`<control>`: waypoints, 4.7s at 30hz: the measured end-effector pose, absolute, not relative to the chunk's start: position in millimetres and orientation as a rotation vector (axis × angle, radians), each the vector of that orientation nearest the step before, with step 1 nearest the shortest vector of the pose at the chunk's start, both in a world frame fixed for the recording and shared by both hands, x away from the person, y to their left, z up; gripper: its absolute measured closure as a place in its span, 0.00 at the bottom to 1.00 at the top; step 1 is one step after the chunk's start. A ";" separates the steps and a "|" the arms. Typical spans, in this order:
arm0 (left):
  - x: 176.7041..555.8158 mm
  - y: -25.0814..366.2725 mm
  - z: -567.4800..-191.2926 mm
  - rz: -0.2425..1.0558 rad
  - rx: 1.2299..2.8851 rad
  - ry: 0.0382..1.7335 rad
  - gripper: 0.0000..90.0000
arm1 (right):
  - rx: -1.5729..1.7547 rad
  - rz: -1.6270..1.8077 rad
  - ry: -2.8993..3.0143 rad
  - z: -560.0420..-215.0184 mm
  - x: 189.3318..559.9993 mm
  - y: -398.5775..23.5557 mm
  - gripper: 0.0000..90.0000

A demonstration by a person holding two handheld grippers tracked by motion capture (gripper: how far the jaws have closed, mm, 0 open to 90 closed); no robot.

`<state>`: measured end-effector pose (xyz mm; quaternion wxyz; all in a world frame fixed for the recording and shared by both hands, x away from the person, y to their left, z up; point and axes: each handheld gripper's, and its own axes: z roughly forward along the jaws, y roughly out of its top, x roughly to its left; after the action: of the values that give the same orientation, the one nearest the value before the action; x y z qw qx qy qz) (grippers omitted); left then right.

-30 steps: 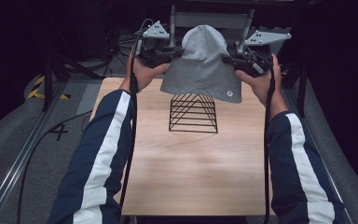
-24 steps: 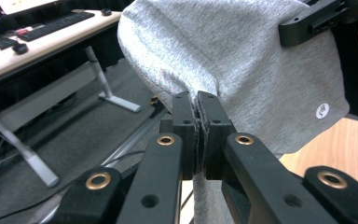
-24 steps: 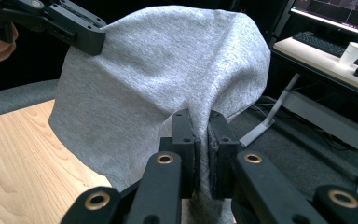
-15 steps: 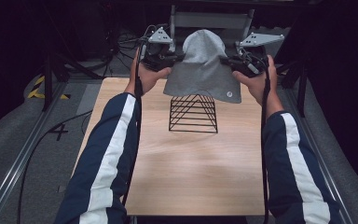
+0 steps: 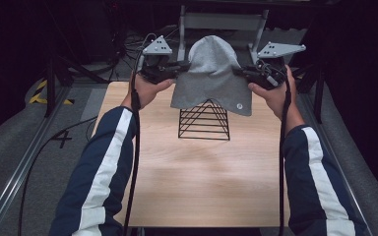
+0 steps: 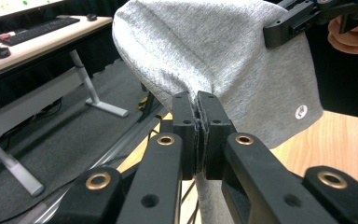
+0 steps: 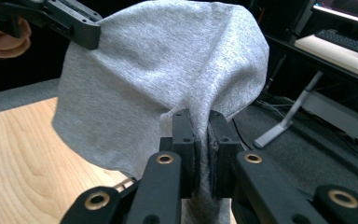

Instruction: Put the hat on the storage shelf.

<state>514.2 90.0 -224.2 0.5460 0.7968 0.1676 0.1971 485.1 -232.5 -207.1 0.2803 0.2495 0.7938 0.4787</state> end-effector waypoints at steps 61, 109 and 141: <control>511.9 74.4 -404.7 0.333 2.165 0.539 0.97 | 0.905 1.119 2.344 -398.0 492.4 -245.7 0.93; 474.6 114.1 -384.1 0.513 2.270 0.541 0.89 | 0.864 0.996 2.339 -379.1 466.7 -235.9 0.84; 425.2 168.2 -404.2 0.501 2.383 0.592 0.53 | 0.839 0.892 2.407 -382.1 426.6 -271.6 0.70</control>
<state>425.2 168.2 -404.2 0.3123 0.9034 0.2242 0.1899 426.6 -271.6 -382.1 0.2185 0.3031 0.8697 0.3224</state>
